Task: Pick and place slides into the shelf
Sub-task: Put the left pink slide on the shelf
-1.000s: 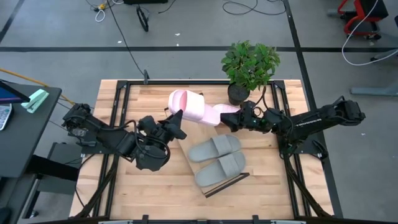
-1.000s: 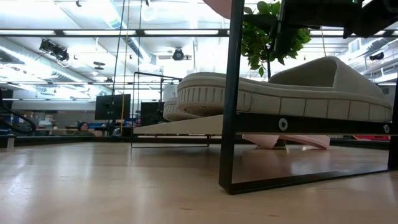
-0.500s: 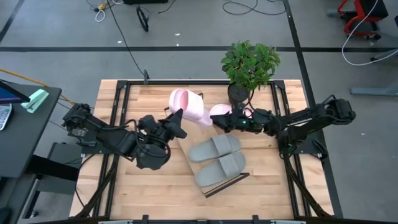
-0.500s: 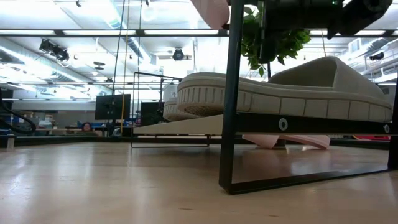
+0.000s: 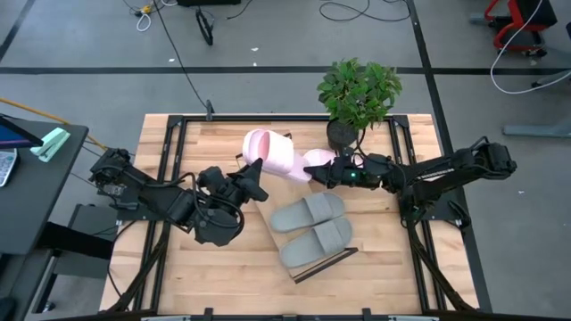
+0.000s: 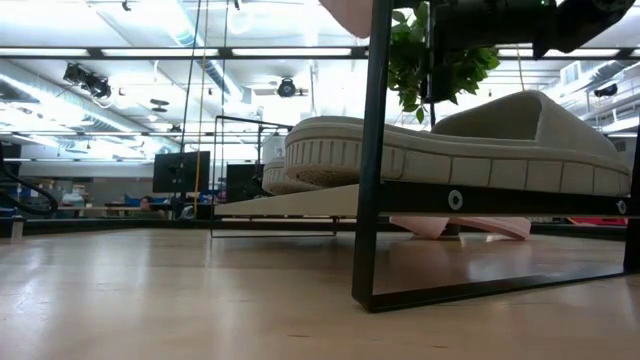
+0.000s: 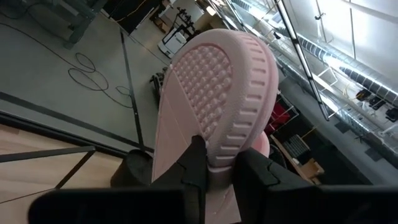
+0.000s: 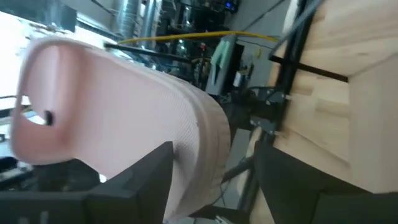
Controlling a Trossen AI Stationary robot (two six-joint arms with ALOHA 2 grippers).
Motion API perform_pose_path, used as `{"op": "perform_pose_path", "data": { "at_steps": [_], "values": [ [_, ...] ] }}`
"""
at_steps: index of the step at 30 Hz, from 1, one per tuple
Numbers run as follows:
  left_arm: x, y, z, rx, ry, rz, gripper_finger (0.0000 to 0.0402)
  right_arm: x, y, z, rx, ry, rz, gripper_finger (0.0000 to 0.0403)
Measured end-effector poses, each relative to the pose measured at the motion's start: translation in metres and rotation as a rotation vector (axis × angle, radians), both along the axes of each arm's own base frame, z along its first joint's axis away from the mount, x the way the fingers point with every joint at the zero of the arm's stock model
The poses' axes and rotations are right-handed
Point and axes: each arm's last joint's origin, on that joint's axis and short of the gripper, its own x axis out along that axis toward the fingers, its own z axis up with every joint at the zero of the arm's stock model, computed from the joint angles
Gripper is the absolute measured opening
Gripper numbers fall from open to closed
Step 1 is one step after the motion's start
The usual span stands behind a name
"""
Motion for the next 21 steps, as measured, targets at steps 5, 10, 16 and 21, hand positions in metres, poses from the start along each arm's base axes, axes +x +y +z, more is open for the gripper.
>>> {"op": "perform_pose_path", "data": {
  "at_steps": [5,10,16,21],
  "values": [
    [0.0,0.0,0.0,-0.003,-0.005,0.0,0.0054,-0.002,-0.007,0.006,0.03,-0.055,-0.041,0.0229],
    [0.0,0.0,0.0,-0.003,-0.006,-0.001,0.0054,0.0,-0.007,0.014,0.014,-0.08,-0.036,0.0225],
    [-0.001,0.0,0.001,-0.003,-0.006,0.002,0.0054,0.004,-0.006,0.018,-0.007,-0.071,-0.027,0.0167],
    [-0.001,0.0,0.001,0.001,0.002,0.0,0.0054,0.004,-0.006,0.017,-0.014,-0.051,-0.009,0.0105]
  ]
}}
